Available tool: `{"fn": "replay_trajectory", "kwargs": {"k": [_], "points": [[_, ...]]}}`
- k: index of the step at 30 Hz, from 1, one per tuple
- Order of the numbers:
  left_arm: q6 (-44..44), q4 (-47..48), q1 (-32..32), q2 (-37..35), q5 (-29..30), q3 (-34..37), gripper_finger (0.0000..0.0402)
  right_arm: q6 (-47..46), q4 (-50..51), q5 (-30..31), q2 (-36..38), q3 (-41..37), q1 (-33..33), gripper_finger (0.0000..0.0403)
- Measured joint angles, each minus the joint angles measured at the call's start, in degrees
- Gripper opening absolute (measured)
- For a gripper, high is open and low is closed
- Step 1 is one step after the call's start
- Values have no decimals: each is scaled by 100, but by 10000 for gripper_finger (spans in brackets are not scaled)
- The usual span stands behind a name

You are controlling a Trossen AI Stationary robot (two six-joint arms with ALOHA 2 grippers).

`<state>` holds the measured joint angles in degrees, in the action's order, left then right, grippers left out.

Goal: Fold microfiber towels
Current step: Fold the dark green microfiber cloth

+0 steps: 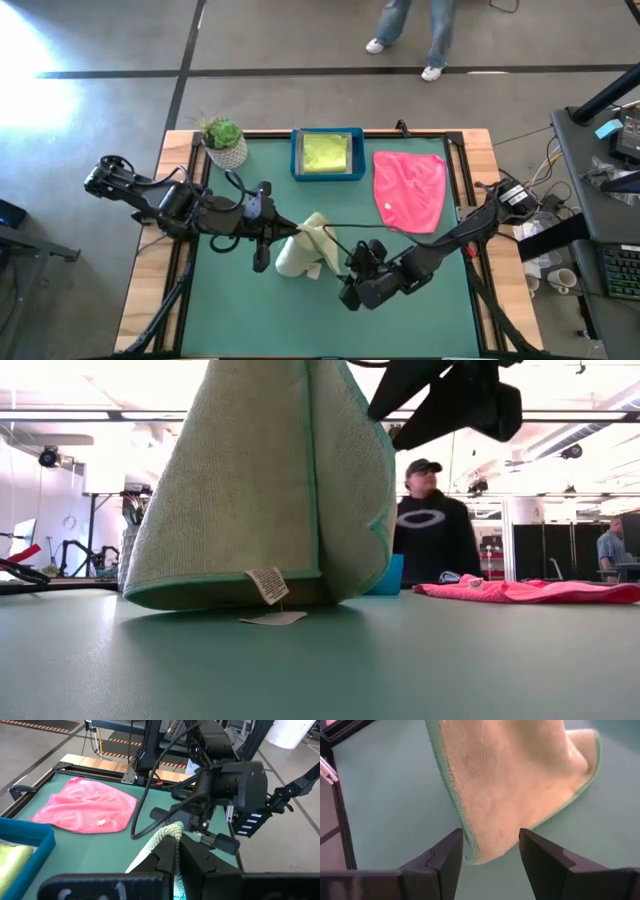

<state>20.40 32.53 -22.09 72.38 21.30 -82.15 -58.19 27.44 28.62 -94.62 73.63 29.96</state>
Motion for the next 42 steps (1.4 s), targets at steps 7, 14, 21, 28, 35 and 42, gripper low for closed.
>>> {"fn": "replay_trajectory", "kwargs": {"k": [7, 14, 21, 28, 35, 42], "points": [[-6, 2, 0, 0, -2, 0, 1, -182, -389, -75, -444, -7, 2, 178], [-17, 7, 0, 0, -2, 0, 1, -335, -378, 16, -652, 4, 2, 139], [-20, 11, 0, 0, -2, 0, 1, -67, -360, 301, -637, 4, -14, 29], [-17, 409, 0, 0, -6, 2, 1, -64, -103, 277, -435, 4, -11, 9], [-15, 948, 0, 0, -11, 4, 1, -20, 711, 243, -115, 340, 28, 8], [-12, 1402, 0, 0, -21, 7, 1, 276, 2191, 142, -102, 1202, 28, 8]]}}
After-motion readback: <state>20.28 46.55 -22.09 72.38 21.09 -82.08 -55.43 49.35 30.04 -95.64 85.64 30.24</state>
